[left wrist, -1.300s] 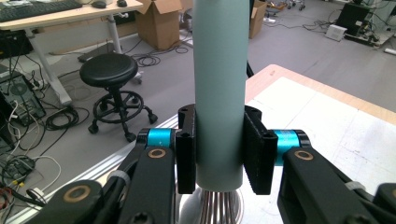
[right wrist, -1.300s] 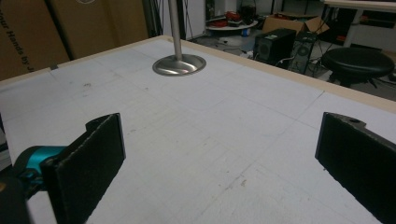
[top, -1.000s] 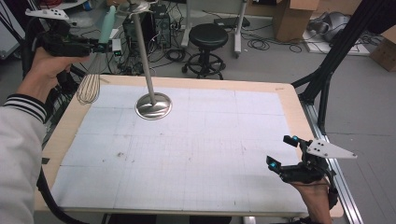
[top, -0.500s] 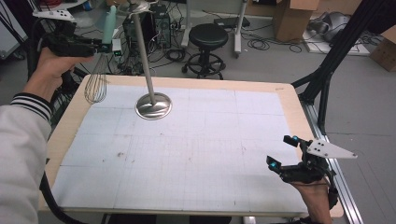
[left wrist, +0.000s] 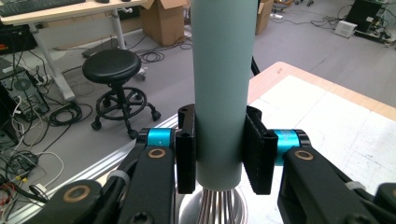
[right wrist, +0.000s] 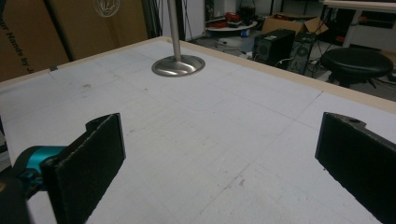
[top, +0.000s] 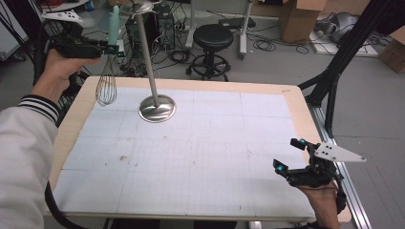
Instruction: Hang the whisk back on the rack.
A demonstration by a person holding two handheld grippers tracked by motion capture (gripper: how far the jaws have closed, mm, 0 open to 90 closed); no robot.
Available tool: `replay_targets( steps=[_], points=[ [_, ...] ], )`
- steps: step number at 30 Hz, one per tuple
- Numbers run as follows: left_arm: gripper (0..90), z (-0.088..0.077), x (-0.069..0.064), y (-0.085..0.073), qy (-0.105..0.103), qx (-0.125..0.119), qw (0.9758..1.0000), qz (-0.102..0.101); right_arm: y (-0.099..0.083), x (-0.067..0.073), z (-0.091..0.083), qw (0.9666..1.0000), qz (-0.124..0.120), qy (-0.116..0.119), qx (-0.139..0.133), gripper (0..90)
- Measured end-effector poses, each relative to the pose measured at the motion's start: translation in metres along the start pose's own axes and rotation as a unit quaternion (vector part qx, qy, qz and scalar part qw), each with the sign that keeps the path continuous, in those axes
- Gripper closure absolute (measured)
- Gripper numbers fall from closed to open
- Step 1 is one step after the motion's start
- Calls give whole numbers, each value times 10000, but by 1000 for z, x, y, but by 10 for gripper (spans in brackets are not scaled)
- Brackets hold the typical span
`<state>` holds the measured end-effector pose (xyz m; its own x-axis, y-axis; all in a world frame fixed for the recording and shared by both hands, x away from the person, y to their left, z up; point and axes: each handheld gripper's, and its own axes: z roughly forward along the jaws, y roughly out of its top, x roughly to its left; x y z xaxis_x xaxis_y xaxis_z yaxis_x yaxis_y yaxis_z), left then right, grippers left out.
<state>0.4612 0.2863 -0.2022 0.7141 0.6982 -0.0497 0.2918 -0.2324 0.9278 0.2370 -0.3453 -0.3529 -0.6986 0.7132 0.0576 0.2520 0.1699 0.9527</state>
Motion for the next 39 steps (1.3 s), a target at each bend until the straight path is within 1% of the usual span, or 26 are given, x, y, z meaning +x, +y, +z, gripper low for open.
replay_targets(
  steps=[9, 12, 20, 33, 35, 39],
  points=[
    [693, 6, -2, 0, 65, 40, 10000, -19, 0, -1, -2, 10000, 1, -14, -28, 4],
    [693, 8, -2, 0, 50, 49, 10000, -55, 0, -1, -2, 10000, 14, -14, -29, 4],
    [693, 14, -4, 0, 134, 69, 9998, -93, 1, -1, -3, 10000, 20, -23, -51, 4],
    [691, 22, -6, 0, 240, 67, 9996, -107, 0, -1, -3, 10000, 43, -15, -57, 4],
    [690, 23, -6, 0, 285, 71, 9995, -96, 0, -2, -4, 10000, 25, -24, -71, 4],
    [688, 23, -7, 0, 290, 72, 9995, -106, 1, -2, -4, 10000, 26, -17, -75, 3]
  ],
)
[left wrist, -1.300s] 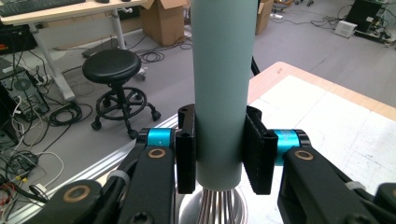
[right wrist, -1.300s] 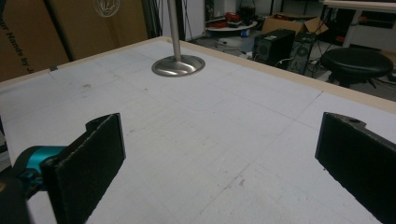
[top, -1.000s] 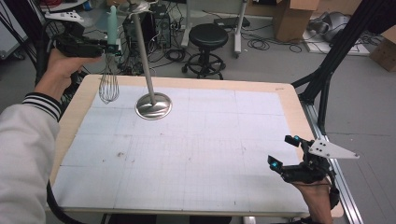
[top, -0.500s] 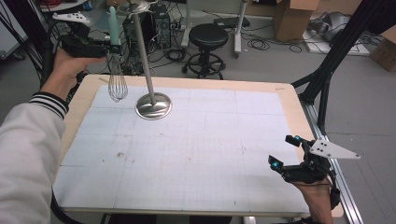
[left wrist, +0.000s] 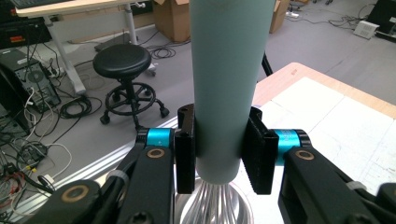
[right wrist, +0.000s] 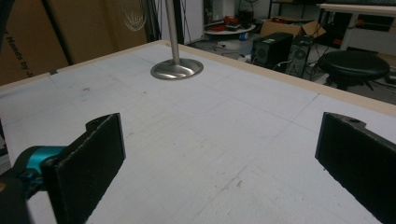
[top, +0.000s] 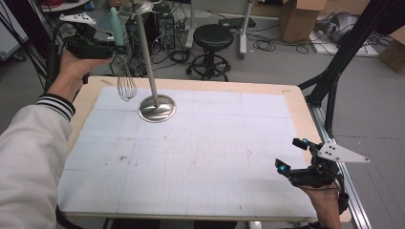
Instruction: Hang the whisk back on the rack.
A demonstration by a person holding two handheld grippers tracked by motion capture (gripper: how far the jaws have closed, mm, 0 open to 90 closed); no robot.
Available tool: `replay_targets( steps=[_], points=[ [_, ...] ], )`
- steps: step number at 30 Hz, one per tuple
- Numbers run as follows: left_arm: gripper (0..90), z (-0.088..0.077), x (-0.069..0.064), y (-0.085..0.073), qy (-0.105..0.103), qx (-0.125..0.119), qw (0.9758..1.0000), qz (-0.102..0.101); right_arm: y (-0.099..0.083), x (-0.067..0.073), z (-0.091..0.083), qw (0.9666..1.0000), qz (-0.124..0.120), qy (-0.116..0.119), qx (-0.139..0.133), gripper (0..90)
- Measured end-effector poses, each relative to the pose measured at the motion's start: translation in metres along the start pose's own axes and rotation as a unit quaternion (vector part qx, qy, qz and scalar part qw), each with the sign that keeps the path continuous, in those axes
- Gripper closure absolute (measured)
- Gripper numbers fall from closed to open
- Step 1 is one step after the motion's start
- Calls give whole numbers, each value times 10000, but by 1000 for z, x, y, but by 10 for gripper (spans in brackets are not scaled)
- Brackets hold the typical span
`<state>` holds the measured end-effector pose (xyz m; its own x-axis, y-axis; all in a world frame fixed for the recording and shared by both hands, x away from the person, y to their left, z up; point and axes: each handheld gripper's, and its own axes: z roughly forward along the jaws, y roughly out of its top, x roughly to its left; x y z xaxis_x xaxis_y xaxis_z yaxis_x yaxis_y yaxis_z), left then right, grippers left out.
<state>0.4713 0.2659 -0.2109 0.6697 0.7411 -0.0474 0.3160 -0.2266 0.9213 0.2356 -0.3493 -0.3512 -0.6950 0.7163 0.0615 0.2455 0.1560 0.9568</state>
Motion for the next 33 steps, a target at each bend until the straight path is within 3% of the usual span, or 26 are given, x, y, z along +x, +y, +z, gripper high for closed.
replay_targets(
  steps=[14, 23, 33],
  points=[
    [660, 2, 1, 0, 32, -21, 10000, -38, -1, -1, 0, 10000, 15, -17, 12, 4],
    [401, -5, -3, 1, 134, -29, 9999, 61, 1, 0, 0, 10000, 0, -15, 11, 4],
    [168, -38, -17, -2, 200, -66, 9997, 126, 1, 0, -2, 10000, -14, -68, -37, 4]
  ],
)
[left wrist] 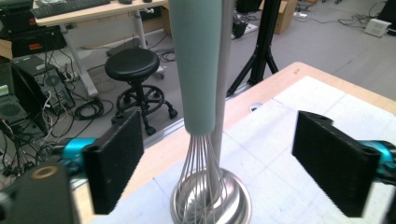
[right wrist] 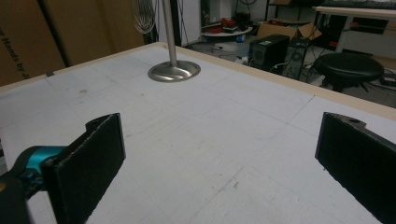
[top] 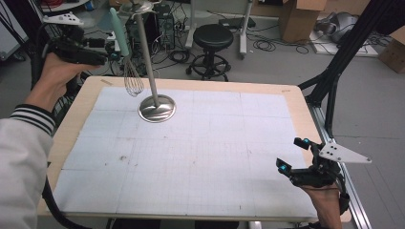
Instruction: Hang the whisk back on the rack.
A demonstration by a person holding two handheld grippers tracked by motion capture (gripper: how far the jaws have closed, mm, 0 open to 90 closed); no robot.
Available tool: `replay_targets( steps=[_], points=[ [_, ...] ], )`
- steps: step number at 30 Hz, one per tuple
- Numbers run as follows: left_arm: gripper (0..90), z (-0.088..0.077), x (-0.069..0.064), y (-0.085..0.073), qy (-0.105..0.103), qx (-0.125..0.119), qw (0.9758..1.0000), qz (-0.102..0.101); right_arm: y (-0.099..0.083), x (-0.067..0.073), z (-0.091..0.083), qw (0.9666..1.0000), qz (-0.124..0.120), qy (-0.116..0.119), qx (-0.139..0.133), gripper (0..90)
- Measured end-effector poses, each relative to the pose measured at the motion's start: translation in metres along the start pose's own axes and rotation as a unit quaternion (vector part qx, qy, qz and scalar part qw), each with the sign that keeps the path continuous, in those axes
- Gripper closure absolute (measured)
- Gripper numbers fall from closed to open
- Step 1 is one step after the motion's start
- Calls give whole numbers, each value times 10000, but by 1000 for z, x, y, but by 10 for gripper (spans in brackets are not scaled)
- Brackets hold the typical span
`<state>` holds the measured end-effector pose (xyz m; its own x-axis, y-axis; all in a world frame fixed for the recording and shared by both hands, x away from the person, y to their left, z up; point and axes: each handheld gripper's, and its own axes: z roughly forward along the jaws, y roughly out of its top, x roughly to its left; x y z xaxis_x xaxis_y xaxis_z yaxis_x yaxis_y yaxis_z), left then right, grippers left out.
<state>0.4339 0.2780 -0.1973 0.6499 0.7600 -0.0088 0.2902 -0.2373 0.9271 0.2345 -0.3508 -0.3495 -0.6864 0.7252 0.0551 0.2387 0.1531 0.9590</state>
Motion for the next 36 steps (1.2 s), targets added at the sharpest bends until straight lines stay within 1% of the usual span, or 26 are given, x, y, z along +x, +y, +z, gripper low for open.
replay_targets(
  steps=[1, 3, 4, 5, 6, 8, 9, 10, 12, 14, 17, 20, 22, 24, 26, 29, 33, 35, 36],
  points=[
    [150, -4, -1, -2, 15, 7, 10000, 21, 0, 0, 0, 10000, 11, 6, -3, 4],
    [64, -12, -3, -5, 113, 91, 9998, 118, 0, 0, 0, 10000, 3, 22, -14, 3],
    [59, -16, -5, -7, 179, 109, 9996, 168, 1, 0, 0, 10000, 2, 19, -15, 4],
    [56, -20, -6, -10, 187, 89, 9996, 197, 1, -1, 0, 10000, 3, 38, -38, 4],
    [19, -24, -7, -12, 159, 66, 9997, 158, 2, -1, 0, 10000, -3, 27, -55, 4],
    [17, -32, -10, -18, 73, 10, 9998, 165, 3, -1, 0, 10000, 4, 29, -74, 4],
    [17, -36, -12, -20, 49, 23, 9998, 175, 3, 0, 0, 10000, 18, 32, -87, 4],
    [17, -40, -14, -23, 61, 5, 9998, 210, 3, 1, 0, 10000, 11, 41, -69, 3],
    [17, -48, -18, -29, -9, -31, 9997, 243, 3, 1, 1, 10000, 11, 37, -56, 3],
    [17, -56, -22, -35, 0, -36, 9995, 304, 2, 1, 2, 10000, 15, 63, -68, 4],
    [17, -68, -28, -44, -40, -155, 9995, 263, 2, 1, 5, 9999, 32, 83, -50, 4],
    [17, -77, -38, -56, -117, -206, 9993, 277, 1, 1, 7, 10000, 25, 84, -25, 4],
    [17, -82, -45, -65, -157, -213, 9992, 306, 2, 1, 8, 9999, 20, 94, -48, 4],
    [17, -85, -50, -75, -218, -246, 9991, 277, 2, 2, 9, 9999, 12, 113, -23, 4],
    [17, -88, -56, -86, -200, -330, 9990, 222, 2, 2, 9, 9999, 10, 100, -24, 4],
    [17, -93, -65, -103, -279, -403, 9985, 228, 3, 1, 6, 9999, 27, 78, -85, 4],
    [17, -99, -77, -124, -368, -574, 9976, 130, 4, 0, 3, 9999, 27, 44, -116, 4],
    [17, -100, -84, -133, -371, -653, 9971, 143, 4, 1, 3, 9999, 15, 59, -118, 3],
    [17, -100, -87, -137, -373, -645, 9971, 138, 4, 1, 3, 9999, 16, 64, -115, 4]
  ],
)
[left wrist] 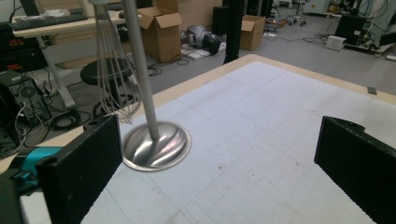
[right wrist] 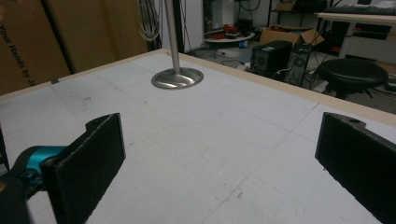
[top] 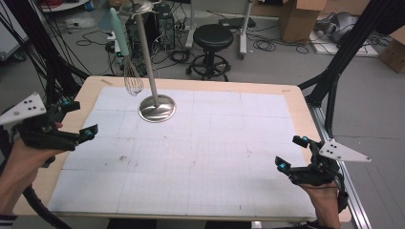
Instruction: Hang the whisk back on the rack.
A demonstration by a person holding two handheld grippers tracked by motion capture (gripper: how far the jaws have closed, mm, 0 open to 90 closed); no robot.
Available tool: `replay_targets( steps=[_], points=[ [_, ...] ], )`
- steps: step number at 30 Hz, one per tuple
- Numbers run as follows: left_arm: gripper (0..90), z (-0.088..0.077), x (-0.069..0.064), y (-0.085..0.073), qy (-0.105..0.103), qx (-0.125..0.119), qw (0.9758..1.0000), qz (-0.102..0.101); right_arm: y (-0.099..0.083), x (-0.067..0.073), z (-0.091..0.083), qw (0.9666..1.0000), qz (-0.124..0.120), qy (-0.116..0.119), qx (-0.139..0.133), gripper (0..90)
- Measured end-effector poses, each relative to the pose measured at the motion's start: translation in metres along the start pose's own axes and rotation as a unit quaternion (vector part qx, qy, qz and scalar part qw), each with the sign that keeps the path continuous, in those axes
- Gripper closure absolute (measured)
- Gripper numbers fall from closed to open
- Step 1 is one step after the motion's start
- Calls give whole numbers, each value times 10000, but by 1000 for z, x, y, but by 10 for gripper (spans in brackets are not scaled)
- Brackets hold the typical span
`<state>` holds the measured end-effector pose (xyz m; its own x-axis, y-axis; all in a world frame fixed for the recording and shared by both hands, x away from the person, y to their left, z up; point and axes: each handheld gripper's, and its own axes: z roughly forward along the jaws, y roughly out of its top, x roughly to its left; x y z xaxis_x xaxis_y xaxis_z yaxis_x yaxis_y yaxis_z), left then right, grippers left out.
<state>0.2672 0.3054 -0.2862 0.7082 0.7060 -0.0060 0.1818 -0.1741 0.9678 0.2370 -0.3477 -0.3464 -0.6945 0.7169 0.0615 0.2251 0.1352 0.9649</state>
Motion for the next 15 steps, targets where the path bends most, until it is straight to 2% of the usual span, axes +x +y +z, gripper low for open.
replay_targets(
  steps=[6, 12, 15],
  points=[
    [17, 1, -13, -23, -63, 30, 10000, -11, 0, 1, 1, 10000, 8, 35, -13, 4],
    [17, 13, -32, -45, -427, 98, 9990, 35, 1, 3, 4, 10000, -43, 47, 16, 4],
    [17, 18, -35, -55, -541, 116, 9985, -17, 1, 3, 6, 10000, -67, 65, 36, 4]
  ],
)
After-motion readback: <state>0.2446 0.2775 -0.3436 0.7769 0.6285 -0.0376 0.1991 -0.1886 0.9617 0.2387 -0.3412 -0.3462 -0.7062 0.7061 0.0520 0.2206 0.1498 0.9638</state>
